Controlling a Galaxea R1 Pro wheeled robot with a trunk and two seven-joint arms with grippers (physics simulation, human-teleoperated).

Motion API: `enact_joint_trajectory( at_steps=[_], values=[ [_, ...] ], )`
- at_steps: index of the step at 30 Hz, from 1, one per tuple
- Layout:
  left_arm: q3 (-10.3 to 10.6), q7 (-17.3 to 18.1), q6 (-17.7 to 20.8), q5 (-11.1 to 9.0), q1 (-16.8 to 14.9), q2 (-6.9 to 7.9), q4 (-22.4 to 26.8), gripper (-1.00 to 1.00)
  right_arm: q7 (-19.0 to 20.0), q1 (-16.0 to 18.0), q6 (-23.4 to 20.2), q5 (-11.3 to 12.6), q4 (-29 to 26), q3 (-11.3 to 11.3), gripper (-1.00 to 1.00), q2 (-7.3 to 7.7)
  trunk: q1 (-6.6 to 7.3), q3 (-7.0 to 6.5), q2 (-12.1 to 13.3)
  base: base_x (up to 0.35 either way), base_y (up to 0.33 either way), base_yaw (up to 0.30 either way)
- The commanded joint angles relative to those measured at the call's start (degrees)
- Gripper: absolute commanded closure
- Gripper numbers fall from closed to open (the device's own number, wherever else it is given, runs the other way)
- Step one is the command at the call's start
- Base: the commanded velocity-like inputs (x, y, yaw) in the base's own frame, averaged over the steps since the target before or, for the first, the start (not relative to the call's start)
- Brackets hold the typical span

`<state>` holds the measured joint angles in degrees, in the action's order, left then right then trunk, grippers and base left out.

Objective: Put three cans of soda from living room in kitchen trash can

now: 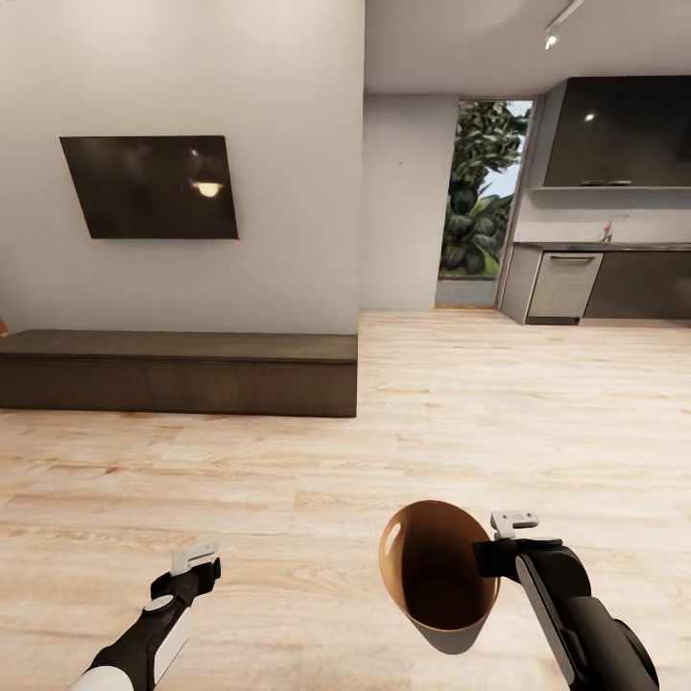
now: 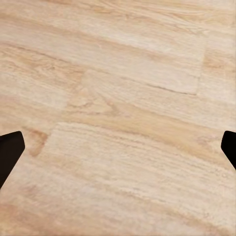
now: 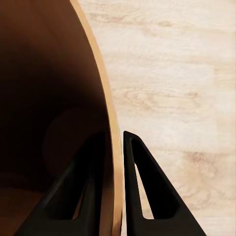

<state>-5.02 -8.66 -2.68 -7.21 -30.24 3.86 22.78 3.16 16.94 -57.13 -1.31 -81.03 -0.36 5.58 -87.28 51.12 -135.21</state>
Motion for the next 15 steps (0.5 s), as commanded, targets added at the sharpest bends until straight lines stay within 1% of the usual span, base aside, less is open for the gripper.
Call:
enact_joint_trajectory(
  at_steps=[1,6,15],
  values=[
    [0.0,0.01,-0.01,0.0,0.0,0.0,-0.01,-1.0,0.27,0.02,0.0,0.61,-0.01,0.0,1.0,-0.01,0.0,-0.01,0.0,0.0,0.0,0.0],
    [0.07,0.04,-0.04,0.0,0.0,0.0,-0.01,-1.0,0.27,0.02,0.0,0.61,0.31,0.0,1.0,-0.04,0.0,0.15,0.0,0.0,0.0,0.0],
    [0.13,0.05,-0.04,0.0,0.0,0.0,-0.01,-1.0,0.27,0.02,0.0,0.61,1.77,0.0,1.0,-0.04,0.0,0.91,0.0,0.0,0.0,0.0]
  ],
)
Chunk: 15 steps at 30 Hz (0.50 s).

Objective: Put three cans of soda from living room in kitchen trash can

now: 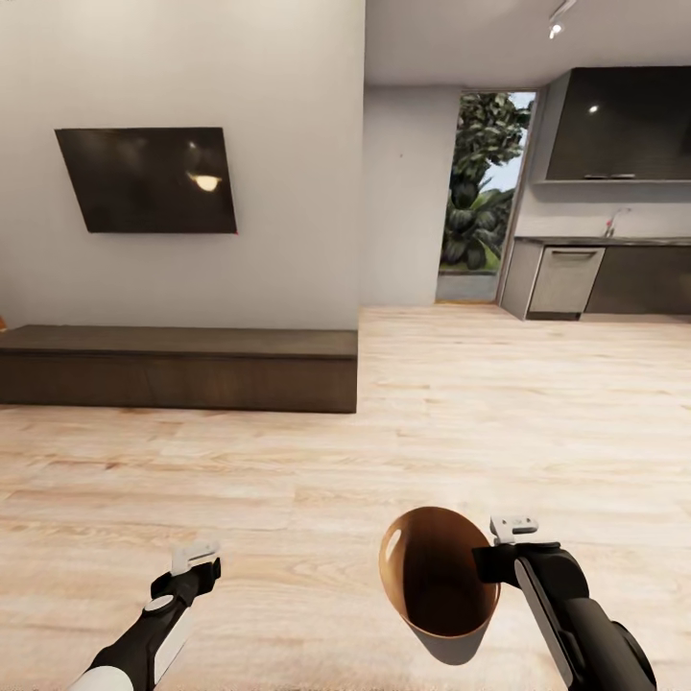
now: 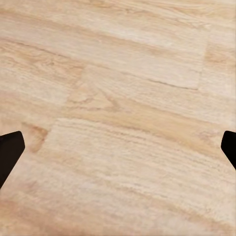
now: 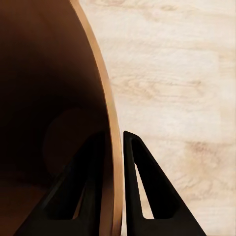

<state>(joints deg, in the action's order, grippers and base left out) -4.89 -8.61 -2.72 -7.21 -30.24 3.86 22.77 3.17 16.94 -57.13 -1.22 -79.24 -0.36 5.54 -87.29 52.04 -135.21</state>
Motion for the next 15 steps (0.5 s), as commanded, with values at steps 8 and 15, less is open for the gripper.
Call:
enact_joint_trajectory(
  at_steps=[8,15],
  values=[
    [0.05,0.0,-0.04,0.0,0.0,-0.02,0.0,-1.0,0.26,0.02,0.0,0.51,0.23,0.01,1.0,0.0,0.01,0.72,-0.01,0.0,0.0,0.0],
    [0.1,0.01,-0.03,0.0,0.0,-0.08,0.0,-1.0,0.29,0.02,0.0,0.53,0.29,0.02,1.0,0.0,0.01,1.36,-0.01,0.0,0.0,0.0]
  ],
)
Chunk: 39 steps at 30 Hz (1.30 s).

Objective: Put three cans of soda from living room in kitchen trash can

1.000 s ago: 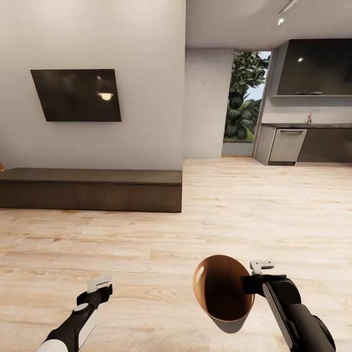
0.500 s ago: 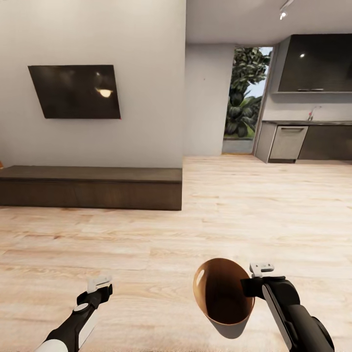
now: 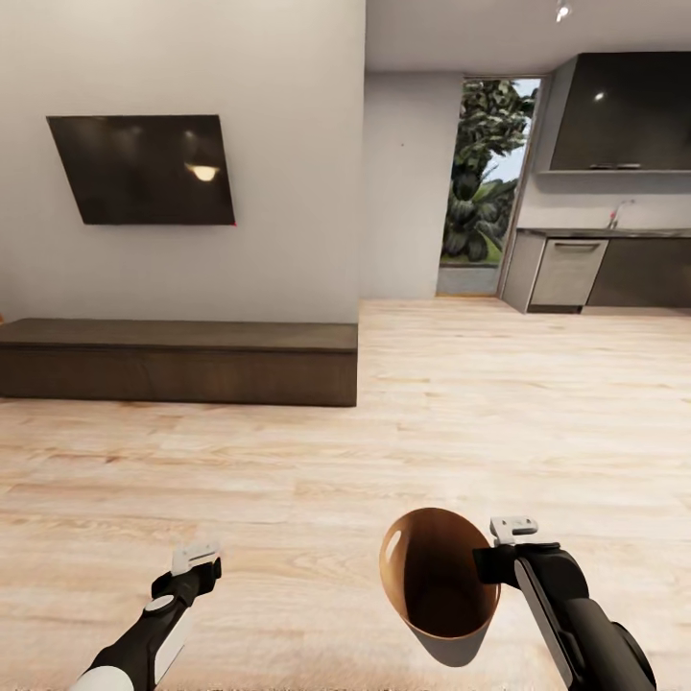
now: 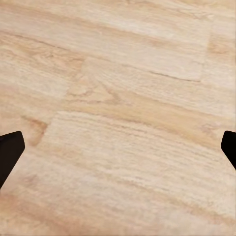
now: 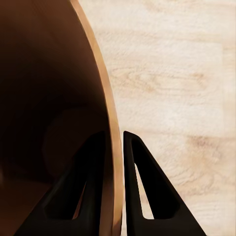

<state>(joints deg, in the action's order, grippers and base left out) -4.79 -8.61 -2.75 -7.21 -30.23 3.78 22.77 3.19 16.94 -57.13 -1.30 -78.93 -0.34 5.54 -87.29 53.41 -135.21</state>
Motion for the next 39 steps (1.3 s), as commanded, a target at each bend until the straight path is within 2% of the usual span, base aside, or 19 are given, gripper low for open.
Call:
enact_joint_trajectory(
  at_steps=[1,32,39],
  values=[
    [0.01,0.0,0.0,0.0,0.0,0.02,0.0,-1.0,0.28,0.02,0.0,0.63,-0.05,0.02,1.0,0.0,0.01,0.09,-0.01,0.0,0.0,0.0],
    [-0.04,0.08,-0.03,0.0,0.0,0.05,-0.13,-1.0,0.67,0.55,-0.09,1.04,-0.44,0.51,1.0,0.17,0.01,2.95,-0.01,0.0,0.0,0.0],
    [0.26,0.08,-0.13,0.0,0.0,0.0,-2.69,-1.0,0.67,0.55,-0.09,1.04,-0.44,0.51,1.0,0.17,0.01,3.6,-0.01,0.0,0.0,0.0]
  ],
)
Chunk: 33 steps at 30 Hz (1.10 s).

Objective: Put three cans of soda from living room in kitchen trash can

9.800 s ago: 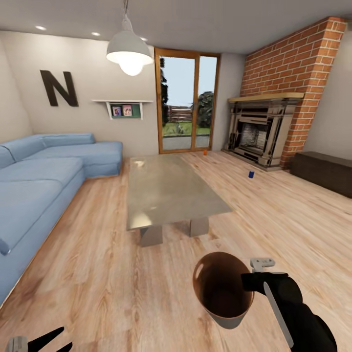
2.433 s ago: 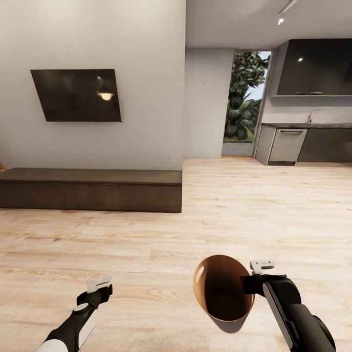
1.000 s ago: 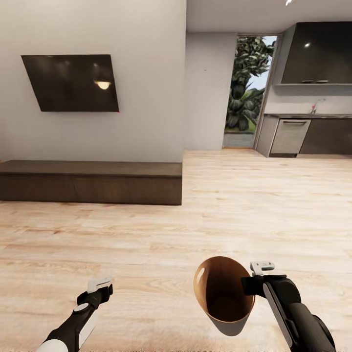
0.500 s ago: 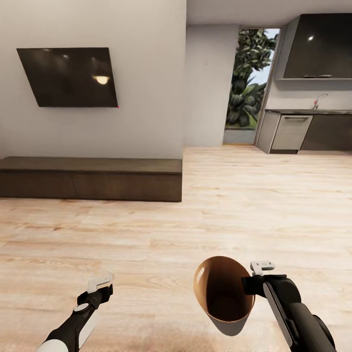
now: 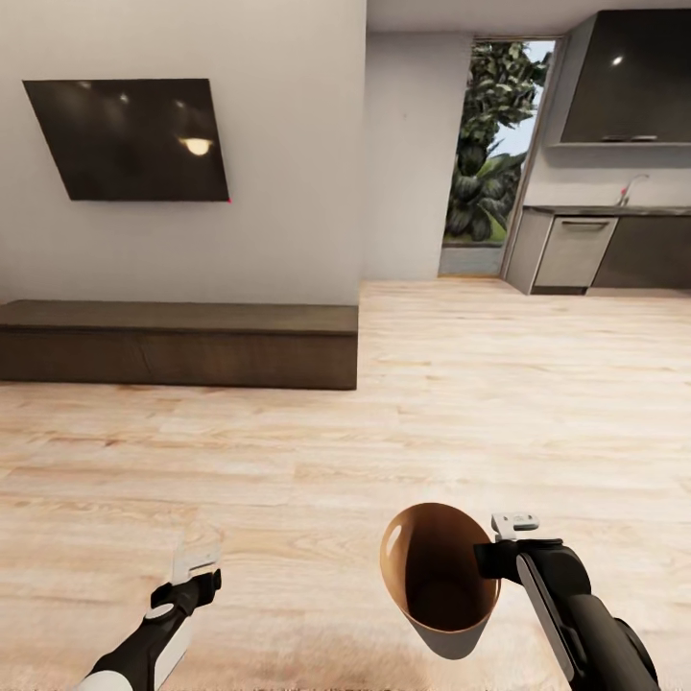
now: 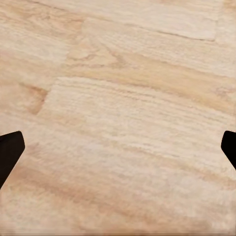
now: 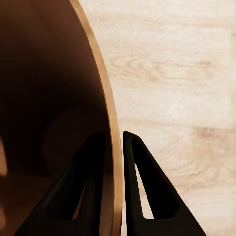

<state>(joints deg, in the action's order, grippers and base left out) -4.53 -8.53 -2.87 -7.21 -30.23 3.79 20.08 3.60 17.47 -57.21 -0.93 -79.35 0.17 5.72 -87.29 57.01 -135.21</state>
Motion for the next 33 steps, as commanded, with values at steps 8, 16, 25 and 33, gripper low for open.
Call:
enact_joint_trajectory(
  at_steps=[8,16,25,33],
  values=[
    [0.02,0.0,-0.03,0.0,0.0,-0.01,-0.37,-1.0,0.27,0.02,0.04,0.66,-0.02,-0.05,1.0,0.0,0.01,0.51,0.0,-0.022,0.0,0.0],
    [0.04,0.0,-0.03,0.0,0.0,-0.01,-0.39,-1.0,0.27,0.02,0.07,0.66,-0.02,-0.08,1.0,0.0,0.01,0.55,0.0,-0.127,0.0,0.0],
    [0.05,0.07,-0.03,0.0,0.0,-0.07,-0.39,-1.0,0.27,0.02,0.08,0.66,-0.02,-0.1,1.0,0.0,0.01,0.55,0.0,-0.014,0.0,0.0],
    [0.05,0.09,-0.03,0.0,0.0,-0.09,-0.39,-1.0,0.25,0.02,0.08,0.66,-0.02,-0.1,1.0,0.0,0.01,0.55,0.0,-0.088,-0.041,0.0]
  ],
)
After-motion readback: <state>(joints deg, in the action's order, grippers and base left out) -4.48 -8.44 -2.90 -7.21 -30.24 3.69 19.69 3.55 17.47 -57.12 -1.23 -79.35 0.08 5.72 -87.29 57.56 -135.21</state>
